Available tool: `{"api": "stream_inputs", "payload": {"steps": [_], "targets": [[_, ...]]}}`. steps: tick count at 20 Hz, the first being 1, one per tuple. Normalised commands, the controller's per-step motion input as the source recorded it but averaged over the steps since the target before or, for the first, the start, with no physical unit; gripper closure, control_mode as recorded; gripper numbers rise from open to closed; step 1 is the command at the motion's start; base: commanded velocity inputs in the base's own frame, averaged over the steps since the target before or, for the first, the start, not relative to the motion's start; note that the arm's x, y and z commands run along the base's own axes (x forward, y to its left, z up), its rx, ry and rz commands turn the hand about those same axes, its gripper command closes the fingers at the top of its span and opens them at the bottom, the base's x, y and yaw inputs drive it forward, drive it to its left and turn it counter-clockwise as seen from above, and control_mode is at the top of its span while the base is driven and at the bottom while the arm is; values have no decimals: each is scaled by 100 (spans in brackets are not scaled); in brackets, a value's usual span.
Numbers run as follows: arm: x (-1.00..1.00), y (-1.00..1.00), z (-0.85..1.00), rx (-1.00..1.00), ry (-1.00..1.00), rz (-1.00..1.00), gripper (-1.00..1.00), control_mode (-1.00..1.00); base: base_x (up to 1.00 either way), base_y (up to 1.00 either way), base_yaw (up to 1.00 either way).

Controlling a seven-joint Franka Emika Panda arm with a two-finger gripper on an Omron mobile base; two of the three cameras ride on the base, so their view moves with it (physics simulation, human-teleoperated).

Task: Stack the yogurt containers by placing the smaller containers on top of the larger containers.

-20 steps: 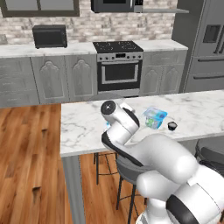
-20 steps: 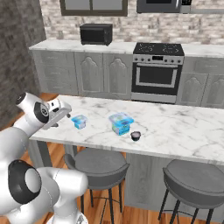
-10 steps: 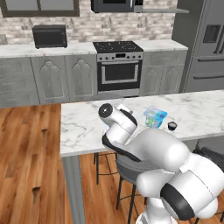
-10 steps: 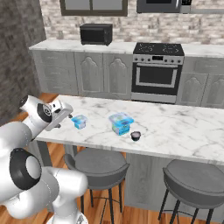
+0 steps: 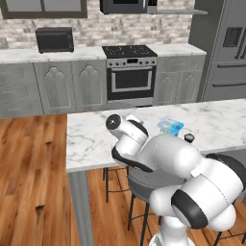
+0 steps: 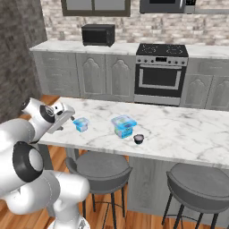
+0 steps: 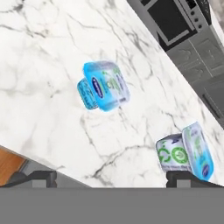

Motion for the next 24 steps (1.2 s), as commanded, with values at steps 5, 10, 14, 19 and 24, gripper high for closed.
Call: {"api": "stream_inputs", "payload": {"steps": [5, 10, 14, 19, 24], "targets": [[7, 4, -10, -1, 0, 1, -100, -100, 0, 0, 0], [4, 0, -11, 0, 0, 0, -100, -100, 0, 0, 0], [3, 0, -4, 0, 0, 0, -100, -100, 0, 0, 0], [11, 0, 0, 0, 0, 0, -100, -100, 0, 0, 0], [19, 0, -1, 0, 0, 0, -100, -100, 0, 0, 0]]}}
